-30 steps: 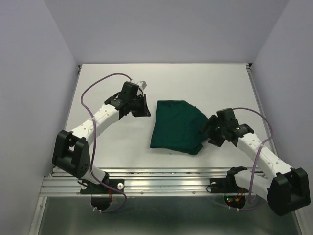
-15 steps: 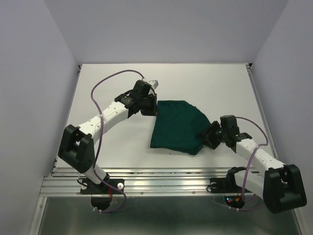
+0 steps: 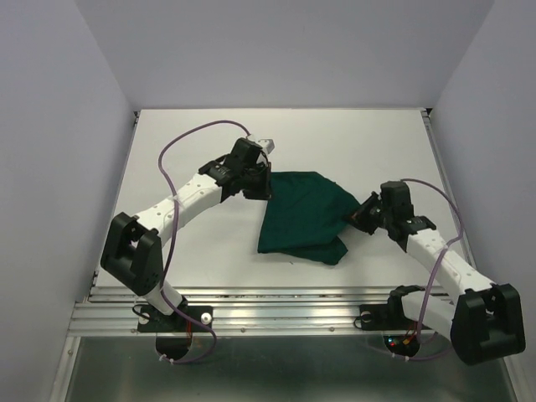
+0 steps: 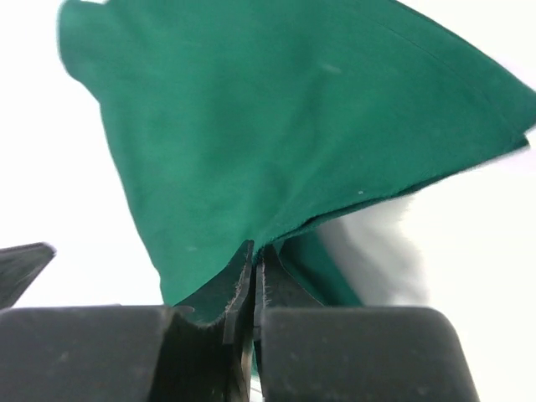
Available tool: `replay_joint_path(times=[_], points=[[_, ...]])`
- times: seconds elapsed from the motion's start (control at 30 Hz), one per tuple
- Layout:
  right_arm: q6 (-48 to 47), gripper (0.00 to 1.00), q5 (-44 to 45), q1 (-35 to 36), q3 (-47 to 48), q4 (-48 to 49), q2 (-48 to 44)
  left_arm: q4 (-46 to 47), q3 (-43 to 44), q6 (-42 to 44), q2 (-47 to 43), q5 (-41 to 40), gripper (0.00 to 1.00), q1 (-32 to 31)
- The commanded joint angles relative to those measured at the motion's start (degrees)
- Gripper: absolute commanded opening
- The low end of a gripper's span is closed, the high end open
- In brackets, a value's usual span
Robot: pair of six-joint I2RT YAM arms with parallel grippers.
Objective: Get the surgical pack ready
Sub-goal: Pack the surgical kit at the center of the board.
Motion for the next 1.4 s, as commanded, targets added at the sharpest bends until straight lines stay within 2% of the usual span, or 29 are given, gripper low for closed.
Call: replay_joint_path(times=[0.0,0.17,0.33,0.53,0.7,0.77,0.8,0.83,0.93,1.07,1.17,1.23,1.33,1.37], points=[[-4.0,0.01,1.5,-0.3,6.4,-1.7,-3.6,-0.2,3.4,1.2,0.5,-0.7,0.0,-0.1],[-6.3,0.01,0.8,-0.3,9.0,-9.1,-7.8,-0.8,4.6,1.2,1.3,-0.9,0.0,-0.1],[-7.4,0.01,0.8,-0.3,5.7,-13.5,-9.9,-0.7,5.0,1.0,2.1,-0.8,0.0,-0.1],[-3.9,0.01,3.3,-0.3,-4.1,-8.9,-9.0,-0.5,4.8,0.9,2.5,-0.1,0.0,-0.1],[-3.8,0.02,6.9,-0.3,-5.8,-9.1,-4.6,-0.4,3.7,1.1,2.0,0.1,0.0,0.0],[-5.6,0.15,8.2,-0.3,-4.7,-11.0,-3.7,-0.3,3.3,1.3,1.9,0.1,0.0,0.0],[-6.0,0.24,8.9,-0.3,-3.2,-13.0,-3.7,-0.1,3.2,1.3,1.9,0.1,0.0,0.0],[-6.8,0.38,10.4,-0.3,-2.4,-15.0,-4.3,0.0,3.0,1.3,1.9,0.1,0.0,0.0],[-7.7,0.65,12.7,-0.3,1.2,-17.9,-5.6,0.6,2.3,0.6,2.2,0.4,0.0,0.7],[-9.3,0.69,15.2,-0.3,6.0,-23.4,-8.1,1.6,1.4,0.0,2.5,1.9,0.0,2.2],[-11.0,0.69,17.2,-0.3,10.3,-27.2,-10.2,1.8,0.9,0.1,3.0,2.0,0.0,2.3],[-11.4,0.65,16.8,-0.3,12.0,-26.8,-10.5,2.2,0.5,0.0,3.6,2.1,0.0,2.3],[-11.8,0.38,11.1,-0.3,12.3,-20.1,-9.1,3.3,-0.3,-0.5,4.9,1.7,0.0,2.3],[-12.9,0.19,8.1,-0.3,12.3,-16.1,-6.7,3.9,-1.3,-0.6,5.4,1.1,0.0,2.3]])
